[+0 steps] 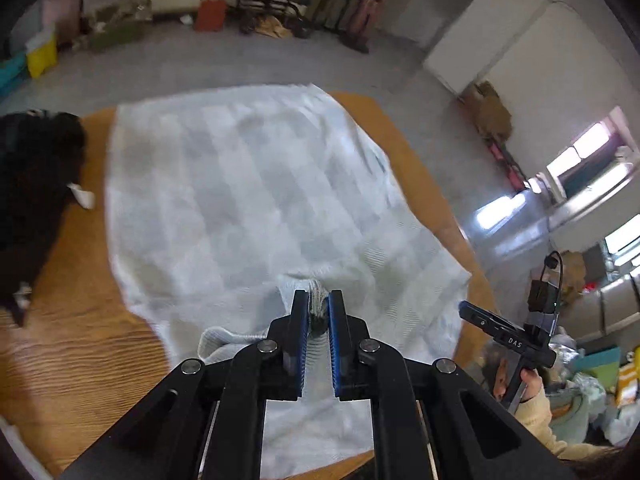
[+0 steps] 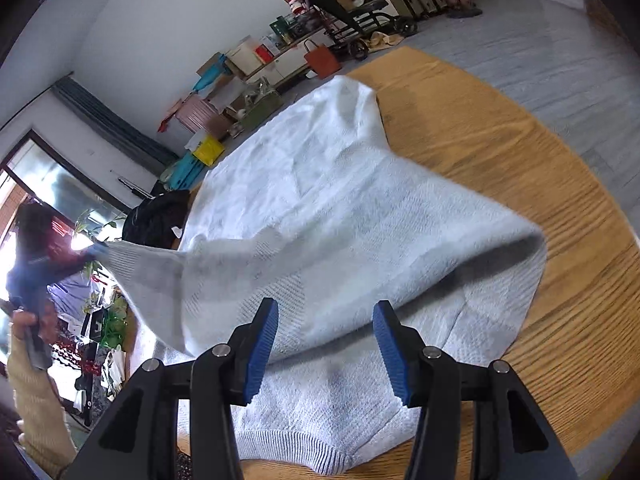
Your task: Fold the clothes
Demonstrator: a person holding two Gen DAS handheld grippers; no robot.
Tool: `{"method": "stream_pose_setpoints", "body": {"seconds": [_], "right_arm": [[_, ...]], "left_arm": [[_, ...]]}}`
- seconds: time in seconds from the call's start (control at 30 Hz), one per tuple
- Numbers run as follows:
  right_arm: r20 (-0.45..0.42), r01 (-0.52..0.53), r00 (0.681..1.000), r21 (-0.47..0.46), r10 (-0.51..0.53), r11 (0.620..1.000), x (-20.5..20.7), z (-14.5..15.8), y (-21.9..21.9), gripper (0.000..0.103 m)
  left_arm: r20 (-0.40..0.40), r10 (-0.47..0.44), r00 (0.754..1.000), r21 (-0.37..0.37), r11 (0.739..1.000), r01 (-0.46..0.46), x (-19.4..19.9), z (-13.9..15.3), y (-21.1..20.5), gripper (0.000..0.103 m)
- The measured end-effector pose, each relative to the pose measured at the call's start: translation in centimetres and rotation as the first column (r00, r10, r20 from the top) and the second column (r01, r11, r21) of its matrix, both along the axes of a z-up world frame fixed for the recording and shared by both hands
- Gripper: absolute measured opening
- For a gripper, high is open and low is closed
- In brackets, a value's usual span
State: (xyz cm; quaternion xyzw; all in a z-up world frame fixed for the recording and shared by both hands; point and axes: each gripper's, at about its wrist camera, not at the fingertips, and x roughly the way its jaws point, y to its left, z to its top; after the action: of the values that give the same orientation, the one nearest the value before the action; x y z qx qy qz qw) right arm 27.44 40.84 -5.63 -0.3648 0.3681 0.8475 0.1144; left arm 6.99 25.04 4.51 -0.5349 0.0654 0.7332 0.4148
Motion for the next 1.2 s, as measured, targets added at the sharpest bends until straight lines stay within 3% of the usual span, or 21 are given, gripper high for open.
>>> {"method": "stream_pose_setpoints", "body": {"seconds": [0.13,0.27,0.37,0.4,0.47,0.57,0.73,0.8,0.87,0.93,0.97,1.0,1.1,1.2], "right_arm": [[0.041,0.073,0.996,0.021,-0.074,0.997,0.1,-0.9,1.1,0.055],[0.058,0.101,0.992,0.110,-0.108,0.989,-0.7,0.3,3.1,0.055],[0.066,0.062,0.994,0.276,-0.084,0.959,-3.1,2.9,3.8,0.059],[0.082,0.030,0.995,0.338,-0.061,0.941,-4.2,3.4,3.9,0.073],[0.174,-0.069,0.985,0.494,-0.020,0.867,-7.1,3.7,4.3,0.078],[0.294,-0.199,0.954,0.493,0.054,0.847,-10.4,2.1,6.2,0.076],[0.340,-0.258,0.933,0.411,0.115,0.874,-13.3,0.0,7.7,0.075],[0.360,-0.301,0.920,0.407,0.151,0.863,-14.3,-0.6,6.9,0.075],[0.437,-0.360,0.886,0.442,0.153,0.821,-15.3,-1.8,5.5,0.075],[0.495,-0.391,0.860,0.479,0.127,0.786,-16.0,-2.9,4.6,0.066],[0.470,-0.376,0.873,0.482,0.128,0.792,-15.9,-2.9,4.4,0.052],[0.466,-0.343,0.879,0.480,0.096,0.808,-15.8,-2.8,4.5,0.020],[0.432,-0.258,0.901,0.462,0.039,0.848,-15.1,-2.5,5.4,0.012],[0.401,-0.184,0.916,0.461,-0.019,0.868,-14.1,-2.1,6.7,0.011]], "left_arm": [[0.023,0.055,0.998,-0.034,0.998,-0.054,-0.4,-0.4,-3.8,0.010],[0.073,0.105,0.992,-0.074,0.992,-0.099,-0.9,-2.0,-6.4,0.010],[0.108,0.126,0.986,-0.078,0.990,-0.118,-1.1,-3.3,-7.5,0.010],[0.120,0.131,0.984,-0.076,0.990,-0.122,-1.1,-3.7,-7.8,0.010],[0.129,0.131,0.983,-0.082,0.989,-0.121,-1.1,-4.3,-8.0,0.010],[0.143,0.123,0.982,-0.089,0.990,-0.111,-1.3,-5.1,-8.0,0.010],[0.154,0.111,0.982,-0.121,0.988,-0.093,-1.7,-6.6,-7.8,0.010],[0.159,0.114,0.981,-0.126,0.988,-0.094,-1.9,-7.0,-7.9,0.010],[0.165,0.117,0.979,-0.122,0.988,-0.097,-2.1,-7.1,-8.2,0.010],[0.166,0.120,0.979,-0.122,0.987,-0.100,-2.2,-7.2,-8.4,0.010],[0.167,0.122,0.978,-0.124,0.987,-0.102,-2.2,-7.3,-8.5,0.010],[0.164,0.123,0.979,-0.127,0.987,-0.103,-2.3,-7.3,-8.6,0.010],[0.136,0.135,0.981,-0.161,0.980,-0.113,-2.4,-7.4,-9.1,0.010],[0.123,0.160,0.979,-0.190,0.972,-0.135,-2.6,-7.8,-10.1,0.010]]}}
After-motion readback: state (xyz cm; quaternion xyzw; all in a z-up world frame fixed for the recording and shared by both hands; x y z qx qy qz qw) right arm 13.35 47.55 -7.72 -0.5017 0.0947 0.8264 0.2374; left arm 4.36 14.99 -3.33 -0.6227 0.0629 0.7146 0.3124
